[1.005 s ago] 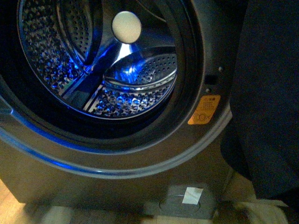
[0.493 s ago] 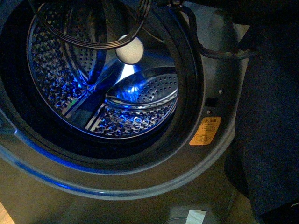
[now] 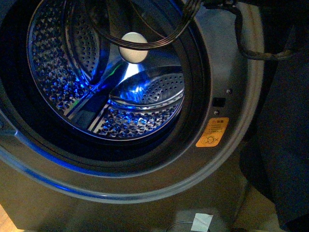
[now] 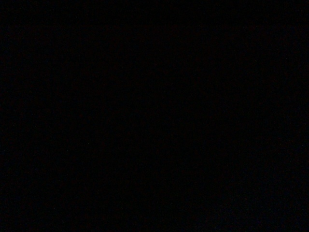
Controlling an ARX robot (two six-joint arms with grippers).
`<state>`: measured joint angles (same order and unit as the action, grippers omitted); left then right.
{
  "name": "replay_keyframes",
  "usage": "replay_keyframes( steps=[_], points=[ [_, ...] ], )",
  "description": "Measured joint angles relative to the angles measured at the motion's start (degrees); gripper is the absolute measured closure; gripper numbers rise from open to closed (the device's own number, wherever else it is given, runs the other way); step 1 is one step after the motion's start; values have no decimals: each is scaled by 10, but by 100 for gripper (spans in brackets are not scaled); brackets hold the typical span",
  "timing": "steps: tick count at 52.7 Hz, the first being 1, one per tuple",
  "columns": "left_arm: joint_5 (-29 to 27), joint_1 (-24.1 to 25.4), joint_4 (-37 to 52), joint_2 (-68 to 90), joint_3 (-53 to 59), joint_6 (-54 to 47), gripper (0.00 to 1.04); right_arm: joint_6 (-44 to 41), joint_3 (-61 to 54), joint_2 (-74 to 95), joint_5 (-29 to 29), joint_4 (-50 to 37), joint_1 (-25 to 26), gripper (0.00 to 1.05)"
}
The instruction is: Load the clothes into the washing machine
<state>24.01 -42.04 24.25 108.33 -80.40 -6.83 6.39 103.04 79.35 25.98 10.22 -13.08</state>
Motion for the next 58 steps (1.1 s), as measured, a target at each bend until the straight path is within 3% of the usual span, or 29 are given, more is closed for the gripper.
replay_keyframes(
  steps=[15, 24, 27, 32, 42, 58],
  points=[
    [14, 10, 41, -10, 13, 25, 65, 0, 0, 0, 1, 0, 0, 102],
    [33, 48, 50, -54, 37, 41, 95, 0, 0, 0, 3, -1, 0, 102],
    [40, 63, 51, -68, 43, 48, 97, -1, 0, 0, 4, -2, 0, 101],
    [64, 94, 57, -96, 56, 62, 97, -1, 0, -1, 4, -2, -1, 82],
    [77, 143, 71, -134, 75, 93, 97, -1, 0, -1, 4, -2, 0, 59],
    [157, 231, 119, -236, 138, 141, 97, -1, 0, -2, 5, -2, -1, 17]
  ],
)
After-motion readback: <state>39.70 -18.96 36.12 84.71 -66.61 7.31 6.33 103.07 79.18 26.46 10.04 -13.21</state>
